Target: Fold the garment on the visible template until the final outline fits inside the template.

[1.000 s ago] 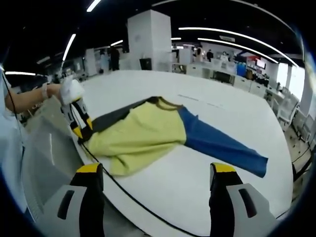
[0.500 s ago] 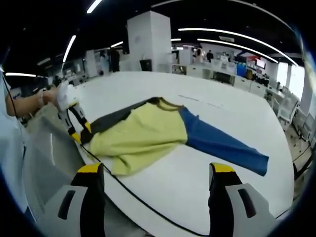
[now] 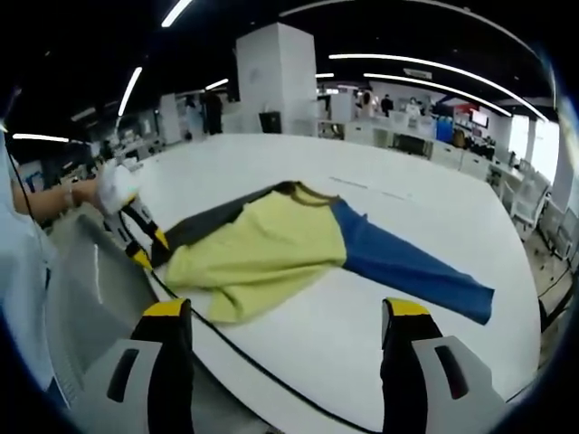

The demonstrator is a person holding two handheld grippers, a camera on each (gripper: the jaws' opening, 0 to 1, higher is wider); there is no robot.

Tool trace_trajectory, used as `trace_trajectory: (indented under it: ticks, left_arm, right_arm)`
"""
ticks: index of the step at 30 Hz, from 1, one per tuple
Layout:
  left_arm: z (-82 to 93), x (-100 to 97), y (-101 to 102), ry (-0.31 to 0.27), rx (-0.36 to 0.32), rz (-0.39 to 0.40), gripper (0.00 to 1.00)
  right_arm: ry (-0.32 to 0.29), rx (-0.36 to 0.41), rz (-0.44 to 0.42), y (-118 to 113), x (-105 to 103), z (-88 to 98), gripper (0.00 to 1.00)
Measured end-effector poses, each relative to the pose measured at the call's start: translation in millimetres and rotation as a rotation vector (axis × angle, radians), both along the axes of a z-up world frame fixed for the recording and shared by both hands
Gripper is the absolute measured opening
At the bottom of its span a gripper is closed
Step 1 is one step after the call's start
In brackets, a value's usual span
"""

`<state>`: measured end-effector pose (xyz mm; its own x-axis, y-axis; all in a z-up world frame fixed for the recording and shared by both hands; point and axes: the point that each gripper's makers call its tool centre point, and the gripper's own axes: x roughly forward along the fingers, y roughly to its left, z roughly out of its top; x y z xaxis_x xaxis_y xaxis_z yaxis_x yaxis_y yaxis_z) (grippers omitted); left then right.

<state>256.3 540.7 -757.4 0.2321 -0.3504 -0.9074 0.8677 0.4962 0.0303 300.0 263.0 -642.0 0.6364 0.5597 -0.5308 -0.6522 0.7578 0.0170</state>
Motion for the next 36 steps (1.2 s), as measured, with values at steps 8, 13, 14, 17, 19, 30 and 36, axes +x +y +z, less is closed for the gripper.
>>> trace_trajectory:
  ticks: [8, 13, 14, 17, 19, 30, 36]
  left_arm:
    - [-2.9, 1.1, 0.7, -0.054, -0.039, 0.075, 0.23]
    - [-6.3, 2.5, -0.6, -0.051, -0.031, 0.083, 0.19]
    - [-5.8, 2.3, -1.0, -0.052, -0.032, 0.084, 0.18]
    - [-1.6, -0.5, -3.8, -0.051, -0.051, 0.084, 0.17]
    - [0.4, -3.0, -4.4, -0.052, -0.058, 0.081, 0.16]
    - [-11.3, 0.1, -5.4, -0.041, -0.042, 0.077, 0.09]
    - [-9.9, -1.4, -5.8, -0.022, -0.033, 0.039, 0.1]
  right_arm:
    - [0.012, 0.0, 0.001, 0.4, -3.9, -5.2, 0.85]
    - [0.008, 0.003, 0.0, 1.9, -5.0, -3.7, 0.85]
    - [0.007, 0.003, -0.002, 1.4, -5.0, -3.3, 0.85]
    - [0.005, 0.004, -0.01, -0.9, -5.6, -2.0, 0.85]
    - [0.007, 0.003, -0.015, -1.3, -6.9, -1.5, 0.85]
    - [0.014, 0.007, -0.008, 7.5, -10.0, -0.5, 0.84]
    - [0.016, 0.005, -0.018, 4.0, -8.7, 0.1, 0.84]
